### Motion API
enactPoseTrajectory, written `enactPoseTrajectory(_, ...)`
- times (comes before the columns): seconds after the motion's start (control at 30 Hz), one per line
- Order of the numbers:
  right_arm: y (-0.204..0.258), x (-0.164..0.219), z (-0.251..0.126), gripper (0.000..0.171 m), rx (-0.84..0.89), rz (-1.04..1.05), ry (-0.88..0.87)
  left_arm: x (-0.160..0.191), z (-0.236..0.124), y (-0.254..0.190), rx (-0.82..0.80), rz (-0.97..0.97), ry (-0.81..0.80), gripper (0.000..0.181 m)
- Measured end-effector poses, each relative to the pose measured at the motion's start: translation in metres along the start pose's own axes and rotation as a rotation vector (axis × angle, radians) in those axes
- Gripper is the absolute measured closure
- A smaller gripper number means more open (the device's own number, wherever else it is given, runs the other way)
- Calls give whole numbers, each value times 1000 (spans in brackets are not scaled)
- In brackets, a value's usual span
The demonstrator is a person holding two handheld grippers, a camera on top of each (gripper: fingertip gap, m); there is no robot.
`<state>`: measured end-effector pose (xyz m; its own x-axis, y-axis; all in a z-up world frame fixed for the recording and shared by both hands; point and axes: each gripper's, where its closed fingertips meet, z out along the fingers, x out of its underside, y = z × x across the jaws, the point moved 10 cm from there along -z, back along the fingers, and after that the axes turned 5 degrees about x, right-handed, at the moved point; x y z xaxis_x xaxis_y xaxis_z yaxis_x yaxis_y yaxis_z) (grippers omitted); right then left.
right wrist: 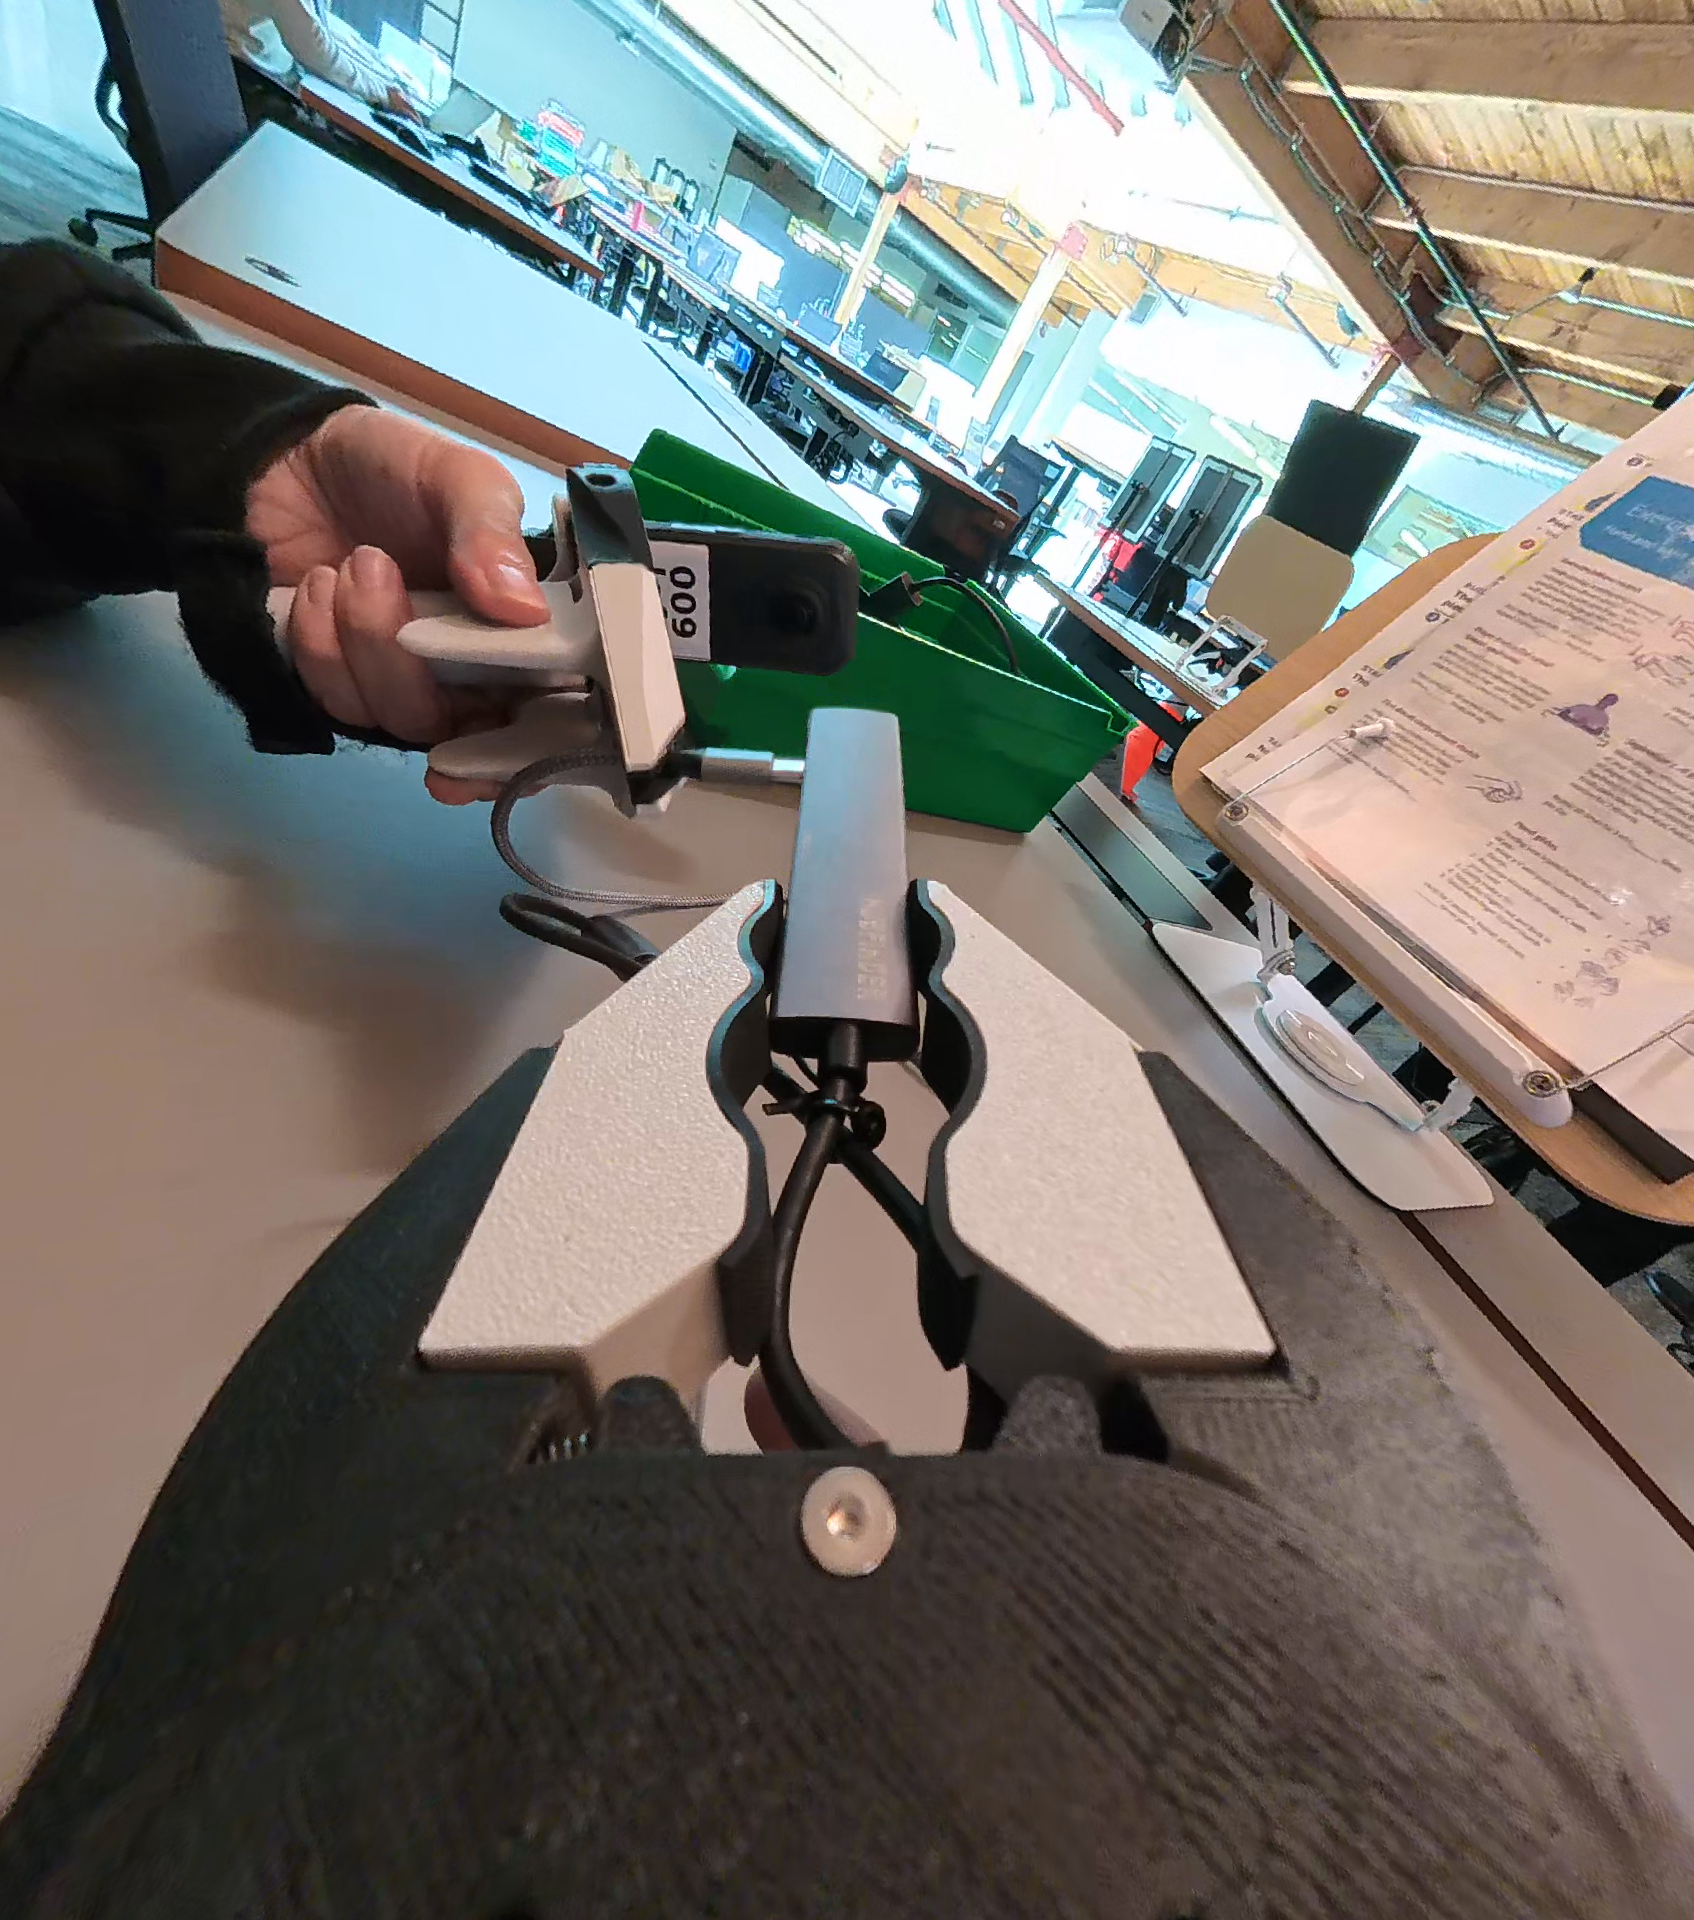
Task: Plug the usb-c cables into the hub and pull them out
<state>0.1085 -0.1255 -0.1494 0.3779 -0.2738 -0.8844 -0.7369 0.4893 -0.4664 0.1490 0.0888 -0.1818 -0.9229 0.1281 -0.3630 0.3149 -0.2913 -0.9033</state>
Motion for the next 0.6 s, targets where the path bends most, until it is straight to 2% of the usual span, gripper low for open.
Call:
enactPoseTrajectory(0.43,0,1,0,148,5,1,21,-3,-1,0,-27,12,-34,180)
enactPoseTrajectory(0.53,2,1,8,148,38,59,34,-6,-1,-3,-96,94,-81,180)
enactPoseTrajectory(0.6,2,3,15,147,77,108,59,-9,-3,-7,-202,205,-115,180)
